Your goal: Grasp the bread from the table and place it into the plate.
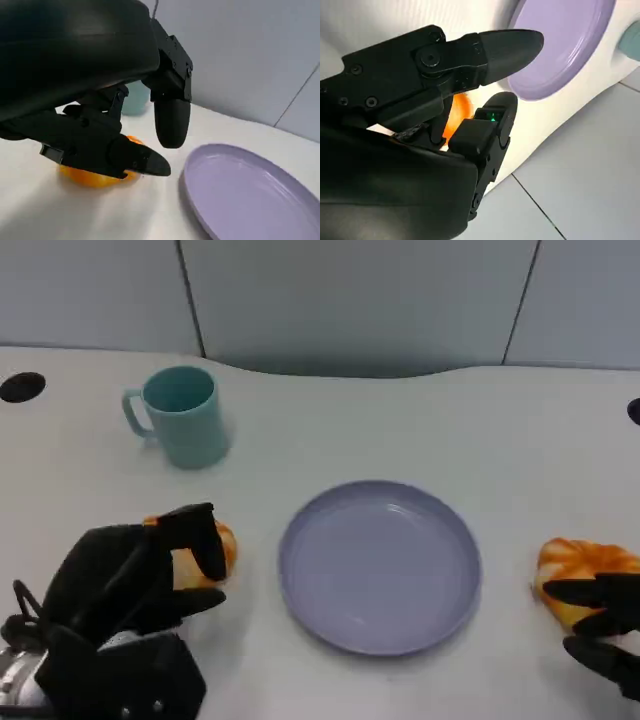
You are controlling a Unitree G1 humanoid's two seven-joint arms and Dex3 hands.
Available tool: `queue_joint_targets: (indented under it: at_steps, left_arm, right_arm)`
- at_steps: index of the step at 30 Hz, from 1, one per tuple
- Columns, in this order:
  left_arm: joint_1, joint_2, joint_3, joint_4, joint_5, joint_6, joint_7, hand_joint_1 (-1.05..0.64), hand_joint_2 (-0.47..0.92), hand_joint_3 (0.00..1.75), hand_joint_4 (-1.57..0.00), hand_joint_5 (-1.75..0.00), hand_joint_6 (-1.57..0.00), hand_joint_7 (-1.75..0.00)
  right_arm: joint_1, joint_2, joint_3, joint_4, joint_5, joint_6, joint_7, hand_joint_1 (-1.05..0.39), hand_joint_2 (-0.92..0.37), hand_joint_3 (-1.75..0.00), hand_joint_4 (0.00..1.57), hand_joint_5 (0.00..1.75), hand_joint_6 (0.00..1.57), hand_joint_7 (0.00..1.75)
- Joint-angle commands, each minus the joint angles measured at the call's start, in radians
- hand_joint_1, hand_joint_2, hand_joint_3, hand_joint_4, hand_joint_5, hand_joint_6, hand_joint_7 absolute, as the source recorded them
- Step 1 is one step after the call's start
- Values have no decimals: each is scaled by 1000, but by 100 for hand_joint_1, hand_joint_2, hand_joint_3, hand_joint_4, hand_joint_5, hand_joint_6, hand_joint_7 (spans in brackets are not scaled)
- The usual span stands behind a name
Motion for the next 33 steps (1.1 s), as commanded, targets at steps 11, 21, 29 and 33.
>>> queue_joint_targets:
  at_steps: [11,21,29,33]
  left_arm:
    - [-57,145,-51,-285,122,280,-320,-70,82,0,-22,-60,-46,-1]
    - [-92,160,-104,-330,179,390,-422,-79,82,0,-9,-46,-29,0]
    - [-139,173,-161,-305,276,451,-466,-75,78,0,0,-35,-23,0]
    - [-161,171,-174,-294,279,461,-485,-68,73,0,0,-27,-21,0]
  right_arm:
    - [9,14,17,-45,-21,38,-16,-25,-92,-25,76,67,90,0]
    - [8,12,21,-53,-19,46,-15,-23,-92,-24,74,68,90,0]
    - [14,11,23,-67,-23,63,-18,-24,-92,-25,73,68,90,0]
    - [15,11,23,-69,-22,64,-18,-23,-92,-25,73,68,90,0]
